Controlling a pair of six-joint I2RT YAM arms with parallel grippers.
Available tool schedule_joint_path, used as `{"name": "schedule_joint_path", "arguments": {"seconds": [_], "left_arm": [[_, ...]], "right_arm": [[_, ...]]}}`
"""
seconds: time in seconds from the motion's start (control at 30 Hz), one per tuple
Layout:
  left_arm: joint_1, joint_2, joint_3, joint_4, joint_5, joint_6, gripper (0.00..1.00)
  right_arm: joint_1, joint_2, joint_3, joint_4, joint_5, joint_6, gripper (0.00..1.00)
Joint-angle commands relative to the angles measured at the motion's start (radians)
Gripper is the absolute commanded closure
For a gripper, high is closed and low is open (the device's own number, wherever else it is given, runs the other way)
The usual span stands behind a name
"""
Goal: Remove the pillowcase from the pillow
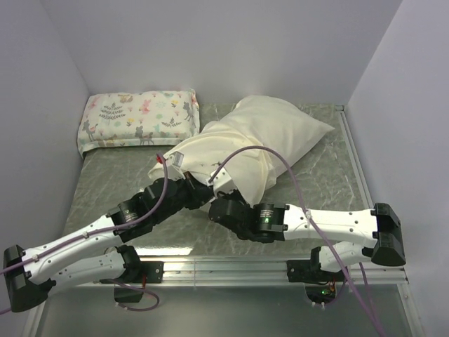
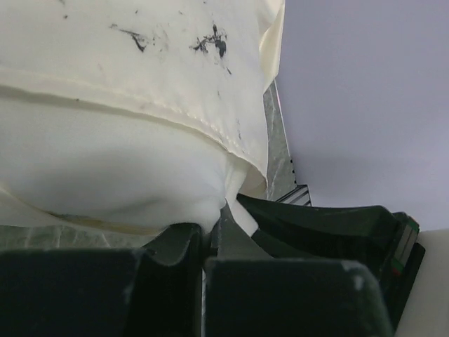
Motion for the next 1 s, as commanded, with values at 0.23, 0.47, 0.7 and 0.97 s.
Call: {"name": "schedule_joint_path", "arguments": {"seconds": [0.23, 0.47, 0.7, 0.97], "left_arm": [[-0.034, -0.098, 0.16, -0.059, -0.073, 0.074, 0.28], [-0.034, -0.112, 0.207, -0.258, -0.269, 0.095, 0.36], [-0.034, -0.066, 0.141, -0.295, -0.329, 0.08, 0.27], [-0.032, -0.031, 0.108, -0.281, -0.38, 0.038, 0.28]], "right_arm": [[-0.098, -0.146, 0.016, -0.041, -0.007, 0.049, 1.0], [-0.109, -0.203, 0.0, -0.07, -0.012, 0.104, 1.0], [-0.116, -0.206, 0.029, -0.088, -0.006, 0.104, 1.0], [-0.126, -0.238, 0.028, -0.088, -0.018, 0.112, 1.0]]}}
